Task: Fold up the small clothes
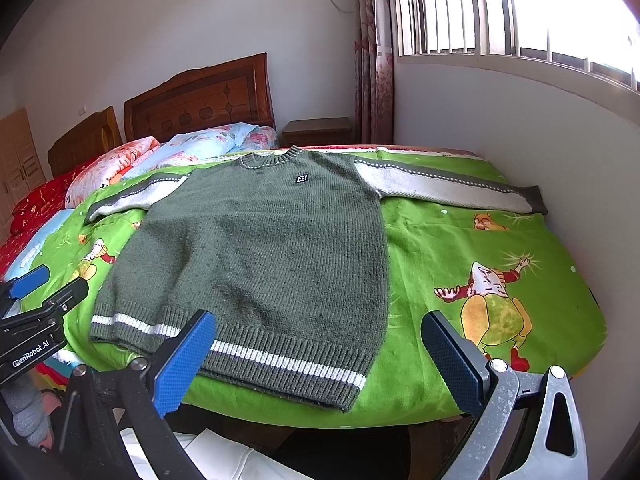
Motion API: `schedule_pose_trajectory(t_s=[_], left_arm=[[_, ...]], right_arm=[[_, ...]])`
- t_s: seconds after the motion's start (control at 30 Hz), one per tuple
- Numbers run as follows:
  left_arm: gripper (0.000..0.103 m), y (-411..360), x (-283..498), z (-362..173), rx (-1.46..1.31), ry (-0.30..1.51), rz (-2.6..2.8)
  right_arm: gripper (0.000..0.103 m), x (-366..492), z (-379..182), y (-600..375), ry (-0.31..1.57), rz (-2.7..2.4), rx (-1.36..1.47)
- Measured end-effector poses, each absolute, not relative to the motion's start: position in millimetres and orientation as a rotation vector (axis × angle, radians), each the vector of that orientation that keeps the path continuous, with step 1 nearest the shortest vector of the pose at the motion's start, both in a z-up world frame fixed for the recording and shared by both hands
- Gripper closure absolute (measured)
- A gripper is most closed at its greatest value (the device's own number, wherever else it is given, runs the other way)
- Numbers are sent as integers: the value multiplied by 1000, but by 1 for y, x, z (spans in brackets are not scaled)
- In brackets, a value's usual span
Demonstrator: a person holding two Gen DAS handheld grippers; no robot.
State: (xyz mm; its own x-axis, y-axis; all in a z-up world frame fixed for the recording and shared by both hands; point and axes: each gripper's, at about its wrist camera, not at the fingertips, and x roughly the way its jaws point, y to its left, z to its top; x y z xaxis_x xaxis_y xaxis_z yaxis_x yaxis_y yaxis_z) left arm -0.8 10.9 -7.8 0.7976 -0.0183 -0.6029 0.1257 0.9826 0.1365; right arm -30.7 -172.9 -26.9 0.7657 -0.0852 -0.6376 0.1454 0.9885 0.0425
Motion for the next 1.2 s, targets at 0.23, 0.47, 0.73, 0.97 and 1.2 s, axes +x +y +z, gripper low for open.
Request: schedule_pose_trajectory(t_s=[0.23,0.47,0.73,0.97,1.2], left_arm=[[22,12,1,-9,170,656,-80],[22,11,6,-17,167,686,-83],[22,3,30,-29,212,755,-75],[22,-32,121,-27,283,807,-131],[25,-59,255,-40,209,889,-117]], right_arm=[[0,-29,-31,-174,697,-129,100],[0,-26,-38,-180,717,-127,130],[0,-10,-48,-201,756,-182,137],[0,16,-58,-255,793,-255,259],[0,56,-71,-323,833,-323,399]])
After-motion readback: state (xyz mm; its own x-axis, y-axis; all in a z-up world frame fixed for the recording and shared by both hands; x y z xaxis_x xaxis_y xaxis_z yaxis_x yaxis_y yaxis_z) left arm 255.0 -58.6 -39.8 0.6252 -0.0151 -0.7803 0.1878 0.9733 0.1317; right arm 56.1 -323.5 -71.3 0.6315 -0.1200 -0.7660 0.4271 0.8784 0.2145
